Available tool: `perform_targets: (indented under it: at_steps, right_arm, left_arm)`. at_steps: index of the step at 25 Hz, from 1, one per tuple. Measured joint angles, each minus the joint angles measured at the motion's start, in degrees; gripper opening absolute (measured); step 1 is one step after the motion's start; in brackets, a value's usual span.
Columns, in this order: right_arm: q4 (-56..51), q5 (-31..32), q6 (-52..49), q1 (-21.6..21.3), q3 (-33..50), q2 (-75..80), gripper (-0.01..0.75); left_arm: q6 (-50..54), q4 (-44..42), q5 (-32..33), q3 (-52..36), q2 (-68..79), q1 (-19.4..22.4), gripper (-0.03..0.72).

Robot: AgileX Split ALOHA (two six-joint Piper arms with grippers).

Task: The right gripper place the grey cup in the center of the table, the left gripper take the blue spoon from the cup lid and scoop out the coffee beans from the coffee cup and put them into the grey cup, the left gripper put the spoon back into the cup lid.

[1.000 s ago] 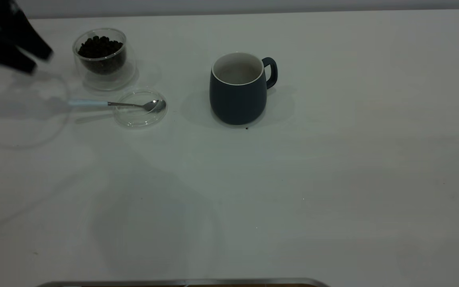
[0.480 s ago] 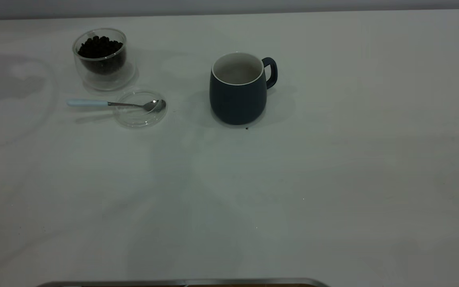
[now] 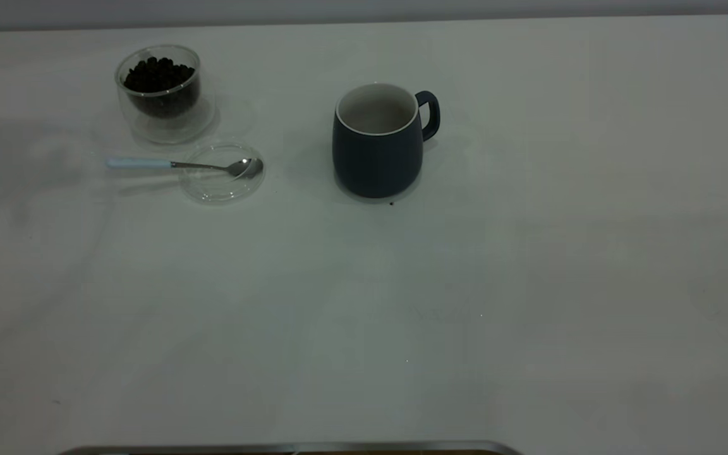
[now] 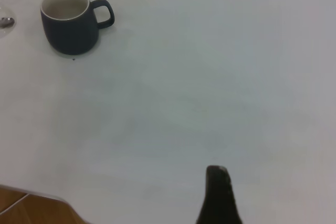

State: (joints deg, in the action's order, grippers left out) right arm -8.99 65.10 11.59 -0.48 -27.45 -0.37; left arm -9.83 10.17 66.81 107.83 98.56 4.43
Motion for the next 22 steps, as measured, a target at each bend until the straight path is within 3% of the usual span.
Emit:
perform_targets:
  at_steps: [11,22]
  right_arm:
    - [0.0,0.0,0.0,0.0,0.0,0.0,0.592]
    - [0.0,0.0,0.0,0.0,0.0,0.0,0.592]
  left_arm:
    - [-0.59,-9.33,0.0,-33.72,-32.17,-1.54,0.593]
    - [3.09,-11.21,0.0,-52.4,-47.3,-1.54,0.593]
